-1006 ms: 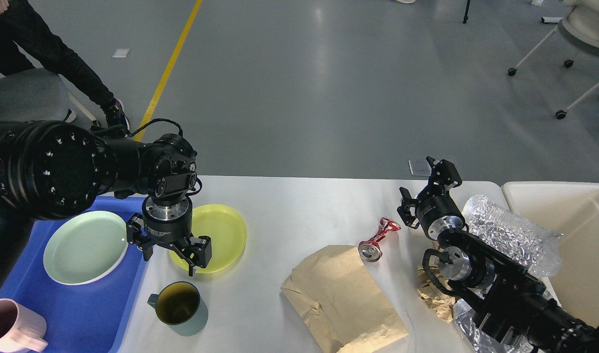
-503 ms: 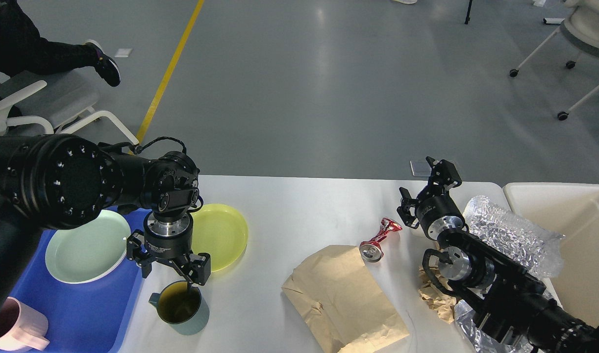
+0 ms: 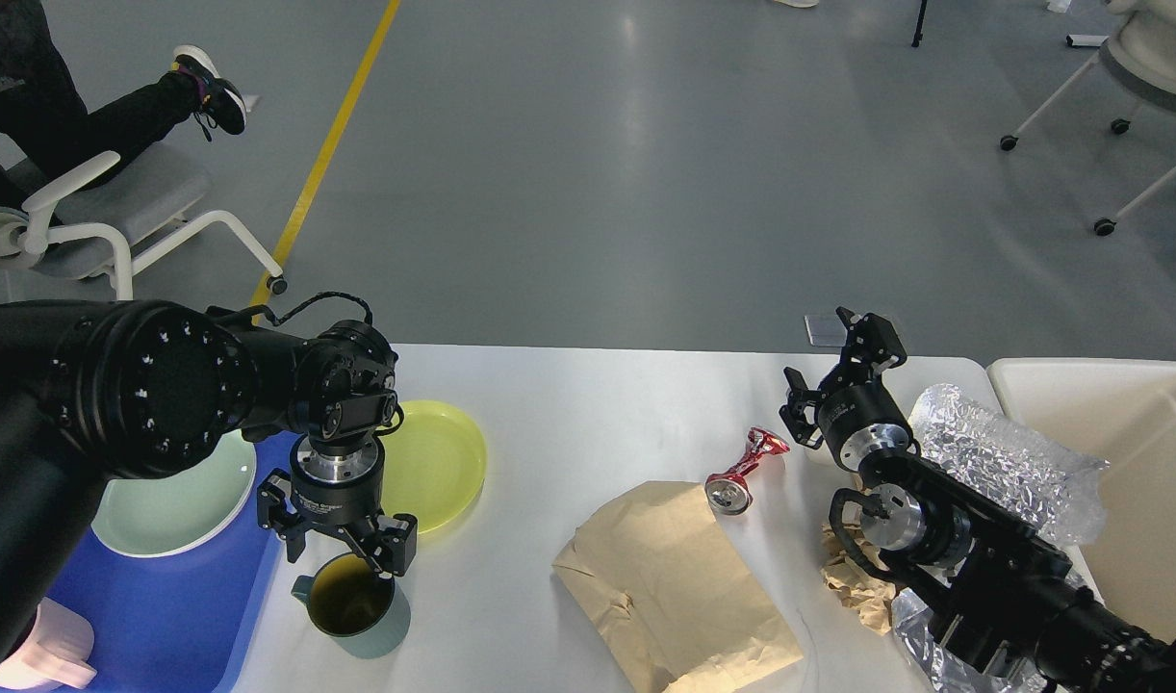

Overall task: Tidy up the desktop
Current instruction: 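Lower the left gripper to the dark mug beside the yellow plate, then grasp the dark mug rim with the left gripper and lift, then carry the dark mug into the blue tray and release it, then reach the left gripper to the yellow plate edge and grasp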

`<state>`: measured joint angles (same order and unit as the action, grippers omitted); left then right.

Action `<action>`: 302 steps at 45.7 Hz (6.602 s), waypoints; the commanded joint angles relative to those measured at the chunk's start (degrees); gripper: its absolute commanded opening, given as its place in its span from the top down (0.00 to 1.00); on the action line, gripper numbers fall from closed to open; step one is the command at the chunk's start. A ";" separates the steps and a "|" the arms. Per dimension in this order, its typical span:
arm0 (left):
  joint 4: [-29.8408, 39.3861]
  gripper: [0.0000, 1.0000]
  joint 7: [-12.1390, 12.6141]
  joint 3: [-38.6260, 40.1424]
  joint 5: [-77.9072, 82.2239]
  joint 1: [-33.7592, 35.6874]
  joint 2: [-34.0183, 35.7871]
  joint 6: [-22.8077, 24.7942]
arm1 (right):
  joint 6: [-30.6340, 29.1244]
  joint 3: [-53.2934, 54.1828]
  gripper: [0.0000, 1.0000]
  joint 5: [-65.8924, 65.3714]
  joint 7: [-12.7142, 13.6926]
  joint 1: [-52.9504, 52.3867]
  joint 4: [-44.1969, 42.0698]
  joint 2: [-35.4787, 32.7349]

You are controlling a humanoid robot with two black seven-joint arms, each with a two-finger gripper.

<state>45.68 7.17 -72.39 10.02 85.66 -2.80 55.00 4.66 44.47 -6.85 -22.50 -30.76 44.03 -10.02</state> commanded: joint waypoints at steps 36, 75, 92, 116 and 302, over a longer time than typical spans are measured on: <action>-4.46 0.97 -0.49 -1.26 -0.88 -3.92 -1.68 0.00 | 0.00 0.00 0.00 0.00 0.00 0.00 0.00 0.00; 5.82 1.00 -0.49 5.24 -1.76 17.52 16.05 0.00 | 0.00 0.00 0.00 0.00 0.09 0.00 0.00 0.00; 7.23 1.00 -0.76 5.07 -1.85 10.68 37.16 0.00 | 0.00 0.00 0.00 0.00 0.09 0.00 0.00 0.00; 3.10 1.00 -1.11 7.79 -2.11 -3.92 38.57 0.00 | 0.00 0.00 0.00 0.00 0.00 0.00 0.00 0.00; -6.48 0.09 7.07 14.29 -18.46 -15.26 13.08 -35.75 | 0.00 0.00 0.00 0.00 0.00 0.00 0.00 0.00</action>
<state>39.36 14.27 -58.81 -8.44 70.73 10.69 19.29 4.66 44.47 -6.85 -22.47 -30.76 44.03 -10.02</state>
